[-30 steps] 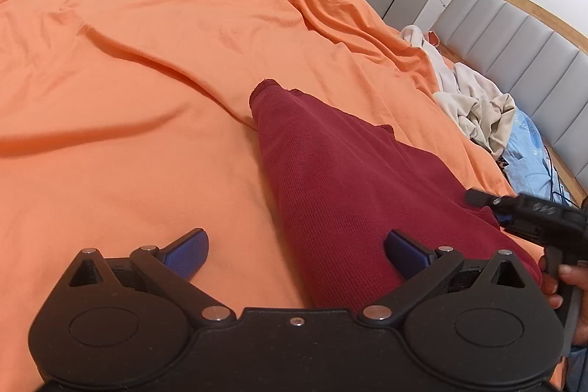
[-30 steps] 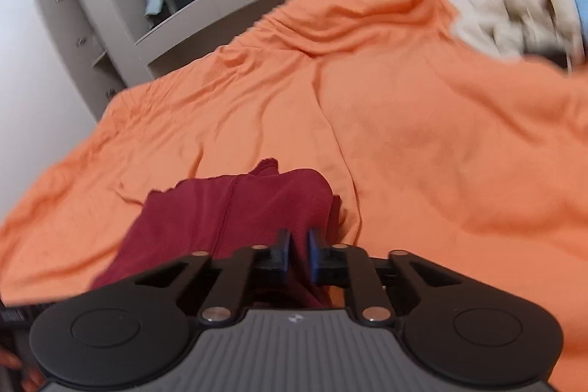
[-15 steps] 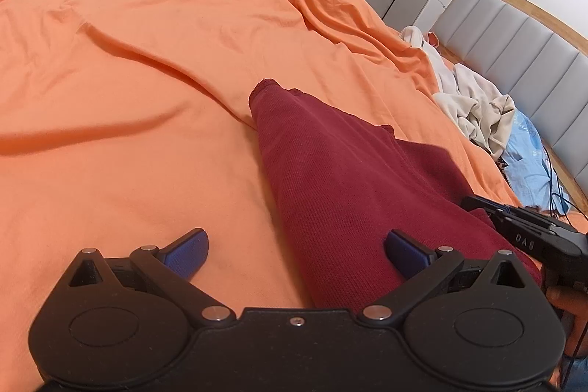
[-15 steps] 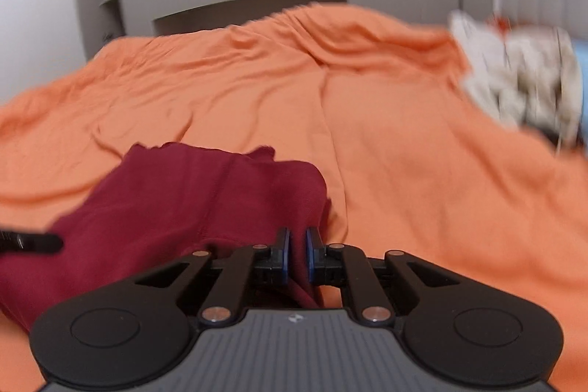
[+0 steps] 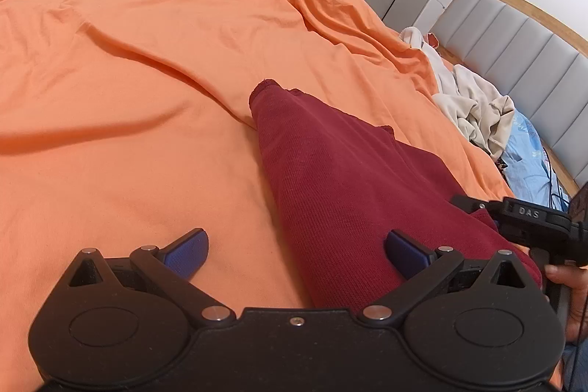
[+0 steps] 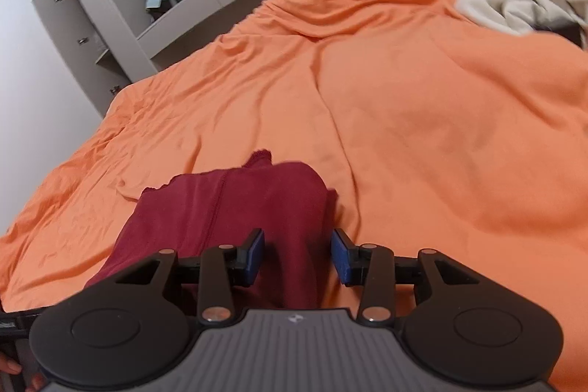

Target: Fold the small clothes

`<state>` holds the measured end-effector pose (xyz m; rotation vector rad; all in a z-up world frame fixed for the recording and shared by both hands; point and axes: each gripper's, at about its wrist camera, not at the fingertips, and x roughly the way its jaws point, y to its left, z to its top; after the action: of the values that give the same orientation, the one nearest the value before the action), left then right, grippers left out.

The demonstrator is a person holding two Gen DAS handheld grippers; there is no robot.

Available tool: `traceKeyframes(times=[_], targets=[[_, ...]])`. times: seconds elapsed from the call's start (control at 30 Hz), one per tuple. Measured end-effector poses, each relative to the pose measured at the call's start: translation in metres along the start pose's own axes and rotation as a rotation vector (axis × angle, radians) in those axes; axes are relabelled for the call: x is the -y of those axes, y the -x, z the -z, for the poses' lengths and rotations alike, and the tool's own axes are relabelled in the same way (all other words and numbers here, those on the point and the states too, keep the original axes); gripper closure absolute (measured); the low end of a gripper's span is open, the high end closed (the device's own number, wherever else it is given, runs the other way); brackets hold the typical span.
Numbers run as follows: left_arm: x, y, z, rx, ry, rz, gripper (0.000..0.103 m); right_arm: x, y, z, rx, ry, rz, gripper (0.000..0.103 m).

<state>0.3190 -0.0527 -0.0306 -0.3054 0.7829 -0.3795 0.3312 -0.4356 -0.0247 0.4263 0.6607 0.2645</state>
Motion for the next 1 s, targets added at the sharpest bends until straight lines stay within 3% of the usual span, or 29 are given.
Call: traceKeyframes(times=[0.27,0.4,0.6,0.8,1.0], targets=[[0.000,0.000,0.000,0.000,0.000,0.000,0.000,0.003,-0.019,0.001,-0.044,-0.005,-0.025,0.055],[0.000,0.000,0.000,0.001,0.000,0.001,0.000,-0.003,-0.016,0.003,-0.037,0.026,-0.014,0.065],[0.000,0.000,0.000,0.001,0.001,0.001,0.000,-0.033,-0.010,0.008,0.006,0.209,0.051,0.084],[0.000,-0.001,0.001,0.001,0.001,0.002,0.000,-0.076,-0.009,0.026,0.061,0.498,0.172,0.085],[-0.001,0.000,0.000,0.007,0.007,0.006,0.000,-0.089,-0.011,0.034,0.075,0.576,0.212,0.086]])
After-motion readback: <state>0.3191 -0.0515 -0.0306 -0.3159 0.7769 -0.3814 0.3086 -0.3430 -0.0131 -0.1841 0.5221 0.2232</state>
